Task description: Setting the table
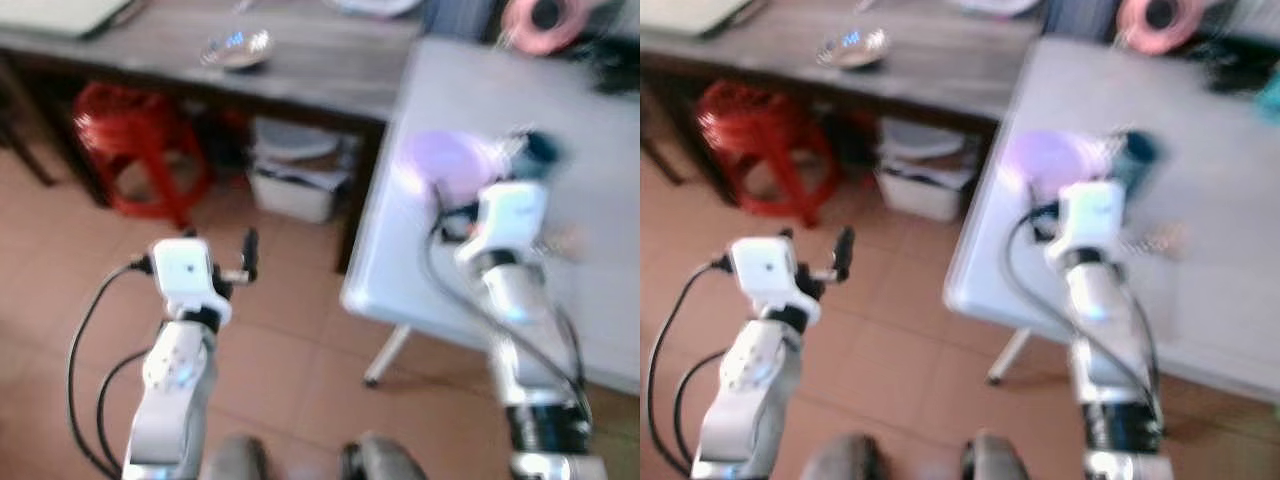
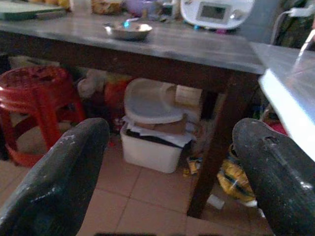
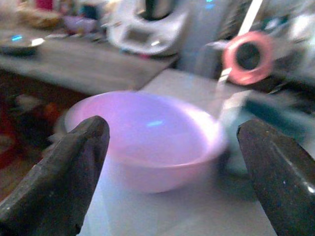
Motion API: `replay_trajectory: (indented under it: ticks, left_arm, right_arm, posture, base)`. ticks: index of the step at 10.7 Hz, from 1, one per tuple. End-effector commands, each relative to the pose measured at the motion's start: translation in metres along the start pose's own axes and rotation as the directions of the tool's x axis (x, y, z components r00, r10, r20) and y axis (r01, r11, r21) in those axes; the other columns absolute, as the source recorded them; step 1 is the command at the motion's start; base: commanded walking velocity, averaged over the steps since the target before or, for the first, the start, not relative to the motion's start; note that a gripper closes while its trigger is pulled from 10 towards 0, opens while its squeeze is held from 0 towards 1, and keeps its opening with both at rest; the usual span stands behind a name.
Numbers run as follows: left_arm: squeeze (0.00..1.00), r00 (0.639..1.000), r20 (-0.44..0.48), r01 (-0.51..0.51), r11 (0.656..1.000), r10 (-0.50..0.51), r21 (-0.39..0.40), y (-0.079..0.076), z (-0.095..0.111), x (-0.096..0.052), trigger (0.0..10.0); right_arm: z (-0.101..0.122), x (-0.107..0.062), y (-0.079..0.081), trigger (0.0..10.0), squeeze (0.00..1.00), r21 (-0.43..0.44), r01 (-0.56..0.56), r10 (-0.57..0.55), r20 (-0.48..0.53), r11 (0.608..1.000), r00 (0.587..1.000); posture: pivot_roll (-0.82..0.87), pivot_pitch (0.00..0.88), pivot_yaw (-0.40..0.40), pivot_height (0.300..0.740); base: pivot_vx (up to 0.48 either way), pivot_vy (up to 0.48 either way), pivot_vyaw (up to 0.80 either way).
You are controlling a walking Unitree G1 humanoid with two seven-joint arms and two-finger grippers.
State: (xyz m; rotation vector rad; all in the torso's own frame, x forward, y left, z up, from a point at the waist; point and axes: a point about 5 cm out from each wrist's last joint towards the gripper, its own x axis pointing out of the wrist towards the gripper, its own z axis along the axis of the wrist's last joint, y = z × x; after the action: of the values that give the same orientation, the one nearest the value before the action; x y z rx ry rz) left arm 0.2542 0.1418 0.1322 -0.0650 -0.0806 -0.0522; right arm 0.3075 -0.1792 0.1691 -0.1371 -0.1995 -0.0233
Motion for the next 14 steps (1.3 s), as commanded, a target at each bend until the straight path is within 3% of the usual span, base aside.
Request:
replay_trajectory:
  ticks: [1,2,5,6,7,8,9,13,14]
  left_arm:
    - [0.0,1.0,-0.015,-0.015,1.0,0.015,-0.001,0.006,-0.001,-0.002,10.0]
    - [0.0,1.0,-0.01,-0.016,1.0,0.016,0.001,0.006,0.0,-0.001,10.0]
    - [0.0,1.0,-0.018,-0.022,1.0,0.022,0.002,0.006,0.0,-0.003,10.0]
    - [0.0,0.999,-0.022,-0.027,1.0,0.027,-0.001,0.007,0.0,-0.004,10.0]
    - [0.0,0.999,-0.03,-0.034,0.999,0.034,-0.005,0.009,0.0,-0.005,10.0]
    - [0.0,0.999,-0.036,-0.034,0.999,0.034,-0.003,0.01,0.0,-0.006,10.0]
    - [0.0,0.999,-0.043,-0.033,0.999,0.032,-0.003,0.01,0.0,-0.007,10.0]
    - [0.0,0.998,-0.067,-0.02,1.0,0.019,-0.012,0.008,-0.001,-0.009,10.0]
    - [0.0,0.997,-0.073,-0.016,1.0,0.015,-0.013,0.007,-0.002,-0.01,10.0]
  right_arm:
    - [0.001,0.002,0.006,10.0,0.0,0.005,-0.02,0.02,0.007,1.0,1.0]
    - [0.005,0.009,0.004,10.0,0.0,-0.03,-0.032,0.033,0.021,0.999,0.999]
    - [0.018,0.03,0.013,10.0,0.0,-0.123,-0.232,0.24,0.061,0.965,0.969]
    - [0.023,0.035,0.018,10.0,1.0,-0.141,-0.314,0.326,0.066,0.939,0.943]
    - [0.025,0.039,0.023,10.0,1.0,-0.194,-0.37,0.388,0.063,0.908,0.919]
    - [0.026,0.042,0.028,10.0,0.91,-0.237,-0.421,0.443,0.045,0.876,0.896]
    - [0.024,0.048,0.031,10.0,0.0,-0.268,-0.481,0.499,-0.004,0.834,0.867]
    - [0.018,0.075,0.02,10.0,0.0,-0.382,-0.589,0.556,-0.205,0.712,0.805]
    - [0.021,0.081,0.018,0.0,0.0,-0.4,-0.604,0.559,-0.236,0.69,0.795]
  posture:
    - [-0.02,0.158,-0.016,0.74]
    - [-0.01,0.165,-0.014,0.74]
    - [-0.01,0.183,-0.011,0.74]
    - [0.0,0.192,-0.008,0.74]
    - [0.0,0.199,-0.008,0.74]
    - [0.01,0.208,-0.005,0.74]
    - [0.01,0.215,-0.003,0.74]
    - [0.02,0.236,-0.002,0.74]
    - [0.02,0.236,-0.002,0.74]
  base:
    - [0.0,0.0,0.0]
    - [0.0,0.0,0.0]
    - [0.0,0.0,0.0]
    - [0.0,0.0,0.0]
    - [0.0,0.0,0.0]
    - [0.0,0.0,0.0]
    - [0.0,0.0,0.0]
    - [0.0,0.0,0.0]
    - [0.0,0.0,0.0]
